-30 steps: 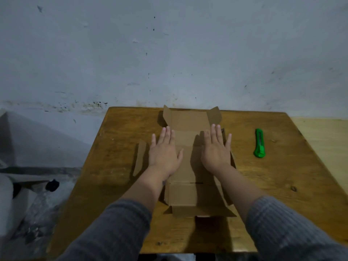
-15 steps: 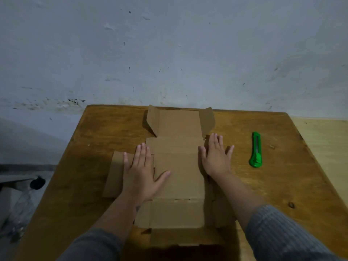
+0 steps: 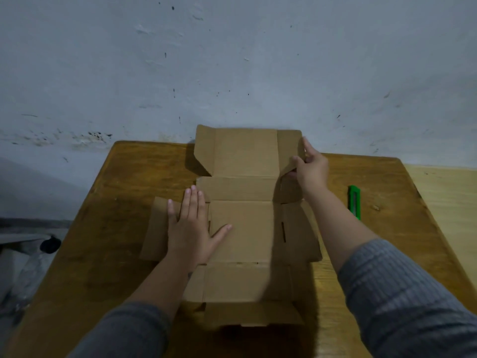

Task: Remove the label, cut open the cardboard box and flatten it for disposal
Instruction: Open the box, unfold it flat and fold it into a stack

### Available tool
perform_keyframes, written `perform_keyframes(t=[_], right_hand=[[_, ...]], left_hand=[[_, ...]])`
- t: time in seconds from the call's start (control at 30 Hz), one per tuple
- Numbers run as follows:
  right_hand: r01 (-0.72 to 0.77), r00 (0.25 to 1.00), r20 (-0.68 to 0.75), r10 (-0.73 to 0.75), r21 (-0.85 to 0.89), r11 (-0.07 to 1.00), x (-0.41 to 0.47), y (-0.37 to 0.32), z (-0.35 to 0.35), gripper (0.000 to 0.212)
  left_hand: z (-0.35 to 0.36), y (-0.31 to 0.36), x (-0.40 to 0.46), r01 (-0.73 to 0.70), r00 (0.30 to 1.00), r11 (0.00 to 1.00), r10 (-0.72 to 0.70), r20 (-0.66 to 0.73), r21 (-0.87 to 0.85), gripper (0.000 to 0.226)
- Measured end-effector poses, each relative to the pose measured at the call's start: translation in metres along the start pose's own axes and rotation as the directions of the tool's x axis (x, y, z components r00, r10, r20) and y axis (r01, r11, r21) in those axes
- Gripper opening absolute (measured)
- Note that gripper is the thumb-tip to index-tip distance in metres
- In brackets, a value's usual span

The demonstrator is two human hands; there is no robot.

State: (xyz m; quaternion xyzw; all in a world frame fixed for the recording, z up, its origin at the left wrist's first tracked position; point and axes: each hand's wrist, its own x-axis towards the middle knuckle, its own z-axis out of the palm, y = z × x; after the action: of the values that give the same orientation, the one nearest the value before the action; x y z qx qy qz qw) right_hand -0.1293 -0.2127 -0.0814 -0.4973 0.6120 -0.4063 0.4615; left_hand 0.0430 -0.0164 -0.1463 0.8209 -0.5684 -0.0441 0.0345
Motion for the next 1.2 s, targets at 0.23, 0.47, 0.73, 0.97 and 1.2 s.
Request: perform_keyframes(t=[0.23, 0.47, 0.73, 0.97, 1.2], right_hand=[[0.022, 1.0, -0.022, -0.019, 0.148, 0.989, -0.016, 0.007, -0.013, 0.053], [0.001, 0.997, -0.077, 0.014, 0.193, 0.981, -0.027, 0.007, -0.017, 0.053], [-0.037, 0.999, -0.014, 0.039, 0.086, 0.996, -0.041, 0.006, -0.033, 0.053], [0.059, 0.998, -0.008, -0.059, -0.03, 0.998, -0.063, 0.015, -0.046, 0.055], [0.113, 0.991, -0.063, -0.121, -0.125, 0.986, -0.075, 0.016, -0.048, 0.052]], left_hand=[[-0.026, 0.024, -0.027, 0.056, 0.995, 0.993, -0.064, 0.08, 0.104, 0.111], [-0.021, 0.02, -0.076, 0.075, 0.974, 0.996, -0.086, 0.21, 0.056, 0.125], [-0.008, 0.014, -0.079, 0.057, 0.982, 0.997, -0.066, 0.176, 0.056, 0.129], [-0.008, 0.014, -0.066, 0.068, 0.984, 0.993, -0.082, 0.155, 0.096, 0.126], [-0.022, 0.014, -0.07, 0.07, 0.986, 0.996, -0.078, -0.145, -0.053, 0.103]])
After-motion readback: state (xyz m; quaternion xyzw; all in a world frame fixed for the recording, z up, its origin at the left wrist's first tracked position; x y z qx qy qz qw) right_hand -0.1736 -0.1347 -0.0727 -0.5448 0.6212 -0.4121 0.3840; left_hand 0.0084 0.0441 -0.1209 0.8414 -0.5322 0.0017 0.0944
